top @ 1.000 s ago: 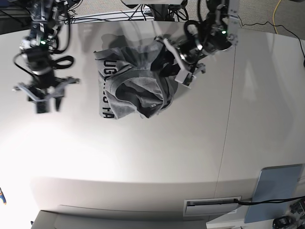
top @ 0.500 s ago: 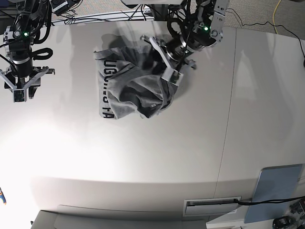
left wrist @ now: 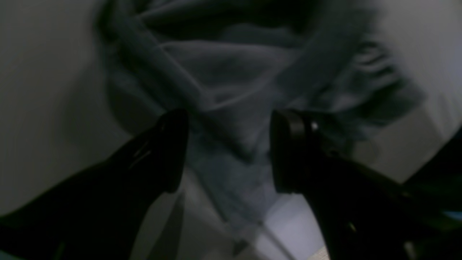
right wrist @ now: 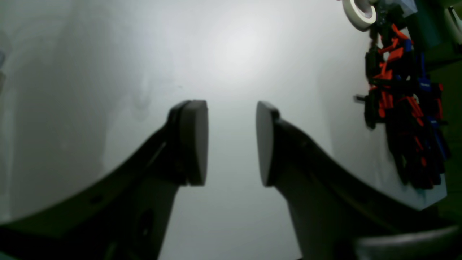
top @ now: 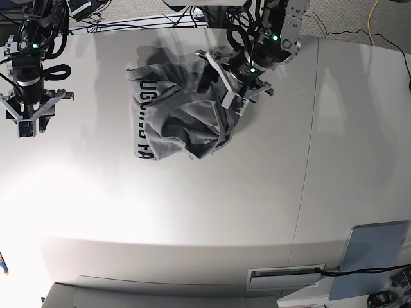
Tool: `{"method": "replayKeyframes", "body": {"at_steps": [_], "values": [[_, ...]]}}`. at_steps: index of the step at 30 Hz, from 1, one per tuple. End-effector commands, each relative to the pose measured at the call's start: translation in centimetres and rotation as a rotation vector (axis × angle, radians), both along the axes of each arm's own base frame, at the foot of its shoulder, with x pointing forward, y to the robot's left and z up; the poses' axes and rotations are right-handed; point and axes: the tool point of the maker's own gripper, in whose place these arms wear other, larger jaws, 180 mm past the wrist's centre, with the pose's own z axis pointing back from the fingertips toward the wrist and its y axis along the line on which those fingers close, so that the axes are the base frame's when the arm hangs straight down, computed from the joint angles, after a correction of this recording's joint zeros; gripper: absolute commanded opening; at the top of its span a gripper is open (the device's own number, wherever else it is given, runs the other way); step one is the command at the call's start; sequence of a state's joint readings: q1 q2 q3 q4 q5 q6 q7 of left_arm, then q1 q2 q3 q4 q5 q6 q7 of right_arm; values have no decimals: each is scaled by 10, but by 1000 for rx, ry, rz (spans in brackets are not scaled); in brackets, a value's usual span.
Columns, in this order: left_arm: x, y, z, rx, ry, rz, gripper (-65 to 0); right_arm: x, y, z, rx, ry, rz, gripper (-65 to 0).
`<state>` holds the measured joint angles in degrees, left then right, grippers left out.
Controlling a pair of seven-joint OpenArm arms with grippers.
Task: Fold the T-shirt properly
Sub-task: 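Grasp the bunched shirt fabric with the left gripper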
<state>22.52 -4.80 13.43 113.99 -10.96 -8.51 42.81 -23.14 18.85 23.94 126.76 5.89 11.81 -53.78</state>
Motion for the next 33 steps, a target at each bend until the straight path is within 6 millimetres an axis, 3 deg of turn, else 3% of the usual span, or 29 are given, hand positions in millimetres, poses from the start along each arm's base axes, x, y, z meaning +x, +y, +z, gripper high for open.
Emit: {"method": "replayKeyframes", "body": {"at_steps": [1, 6, 11, 18, 20, 23, 24, 29, 33], "values": [[2, -4, 10, -30, -29, 3, -282, 5, -1, 15, -29, -46, 13, -427], [-5, -1, 3, -28, 2, 26, -283, 5, -1, 15, -29, -47, 13, -427], [-3, -11, 14, -136, -3, 38, -298, 5, -1, 15, -29, -48, 13, -427], [-17, -24, -12, -202, 107, 11, -386, 3, -2, 13, -28, -36, 9, -427], [-19, -27, -12, -230, 115, 1, -459, 4, -2, 13, -28, -37, 10, -427], [-12, -29, -2, -275, 75, 18, -638, 4, -2, 13, -28, -38, 10, -427], [-11, -29, 1, -280, 64, 21, -650, 4, -2, 13, -29, -38, 10, -427], [-10, -29, 6, -276, 57, 13, -631, 4, -2, 13, -29, -38, 10, -427], [-13, -26, 0, -231, 67, -1, -446, 4, -2, 13, -29, -38, 10, -427]]}}
